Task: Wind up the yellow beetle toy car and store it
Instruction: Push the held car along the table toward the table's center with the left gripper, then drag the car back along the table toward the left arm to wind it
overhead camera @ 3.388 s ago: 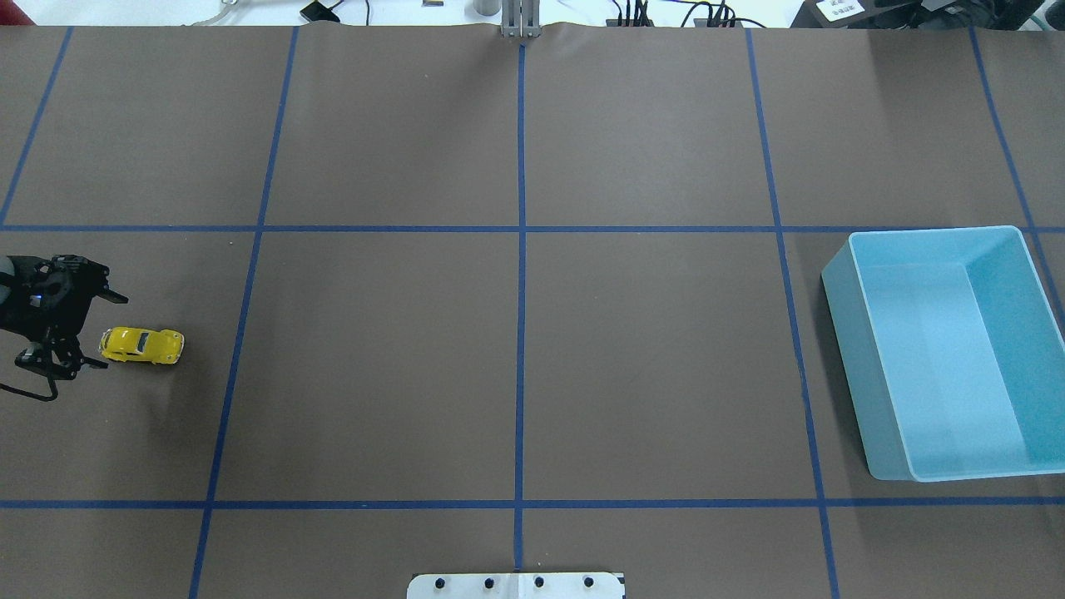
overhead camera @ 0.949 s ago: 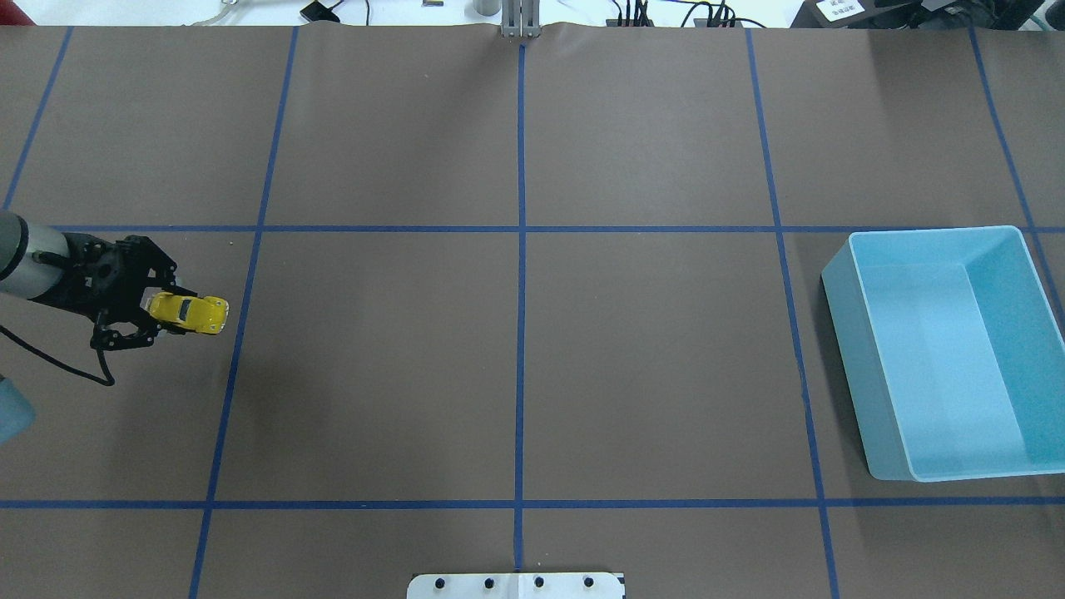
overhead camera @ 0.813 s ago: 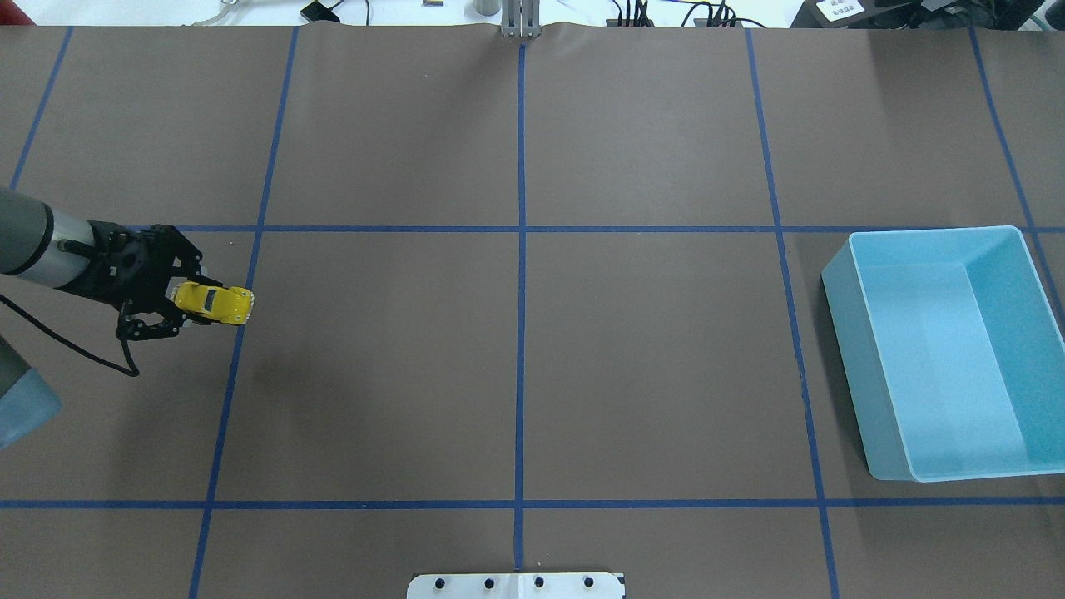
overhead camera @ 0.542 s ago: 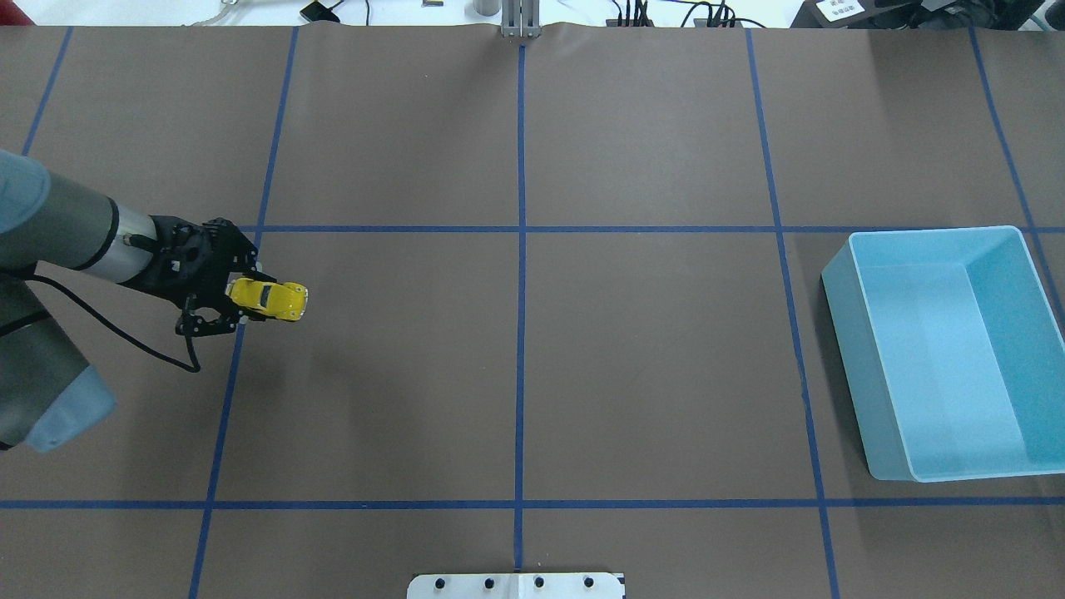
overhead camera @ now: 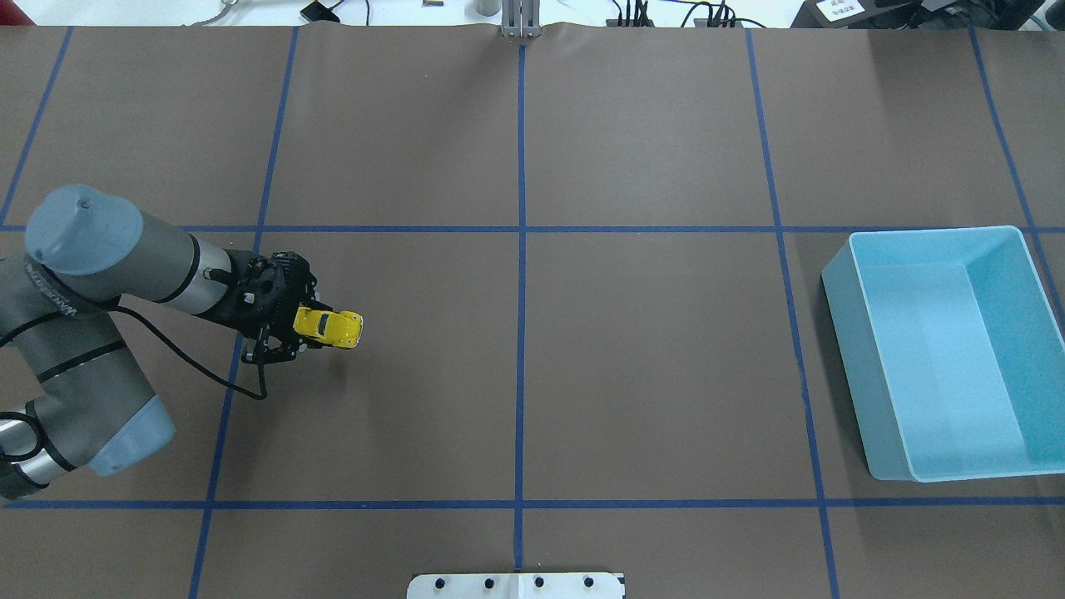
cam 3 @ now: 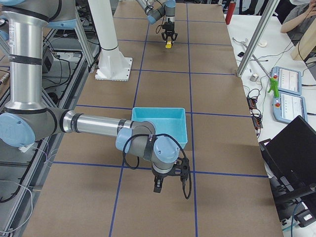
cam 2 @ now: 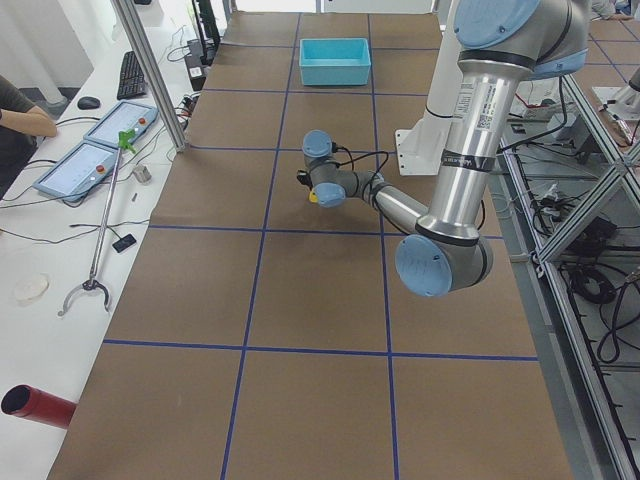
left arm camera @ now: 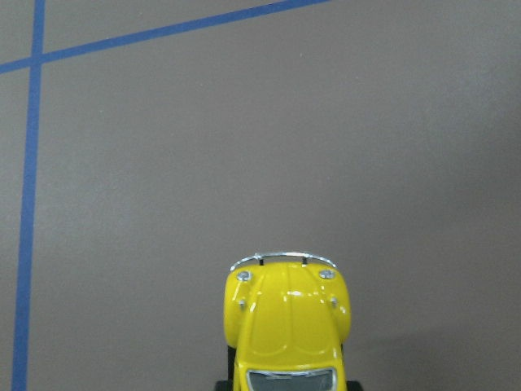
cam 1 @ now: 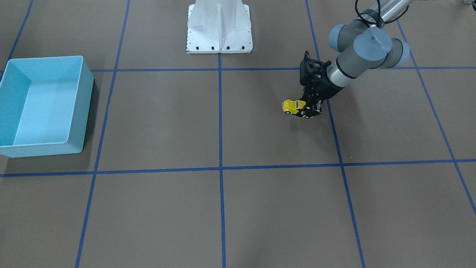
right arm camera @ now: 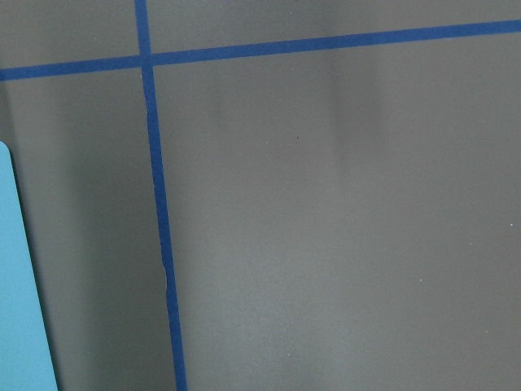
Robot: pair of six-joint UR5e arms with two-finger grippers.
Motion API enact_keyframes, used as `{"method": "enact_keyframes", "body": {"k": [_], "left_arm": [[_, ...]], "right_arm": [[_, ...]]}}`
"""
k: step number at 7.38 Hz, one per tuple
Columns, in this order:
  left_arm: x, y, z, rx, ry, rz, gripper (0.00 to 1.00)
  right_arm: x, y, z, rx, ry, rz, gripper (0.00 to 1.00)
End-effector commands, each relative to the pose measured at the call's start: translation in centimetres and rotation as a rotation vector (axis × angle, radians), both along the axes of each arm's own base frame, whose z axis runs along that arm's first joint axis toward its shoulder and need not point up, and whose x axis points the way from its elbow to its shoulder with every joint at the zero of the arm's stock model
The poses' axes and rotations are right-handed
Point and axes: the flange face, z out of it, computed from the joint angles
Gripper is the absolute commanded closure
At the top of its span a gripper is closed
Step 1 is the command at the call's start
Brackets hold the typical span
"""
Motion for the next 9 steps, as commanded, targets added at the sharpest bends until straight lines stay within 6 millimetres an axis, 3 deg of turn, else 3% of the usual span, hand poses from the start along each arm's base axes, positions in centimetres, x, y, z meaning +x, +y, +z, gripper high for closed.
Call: {"method": "enact_keyframes", "body": {"k": [1, 3, 9], "left_arm": [[0.4, 0.4, 1.6, -0.036, -0.011, 0.039, 0.94], [1.0, 0.0, 3.7, -0.047, -0.018, 0.041, 0.95], [0.2, 0.3, 6.2, -0.063, -0.035, 0.038, 0.96]], "right_arm": [[0.0, 0.0, 0.0, 0.000, 0.000, -0.001, 0.00], [0.0, 0.0, 0.0, 0.000, 0.000, 0.001, 0.00], [0.0, 0.0, 0.0, 0.000, 0.000, -0.001, 0.00]]}}
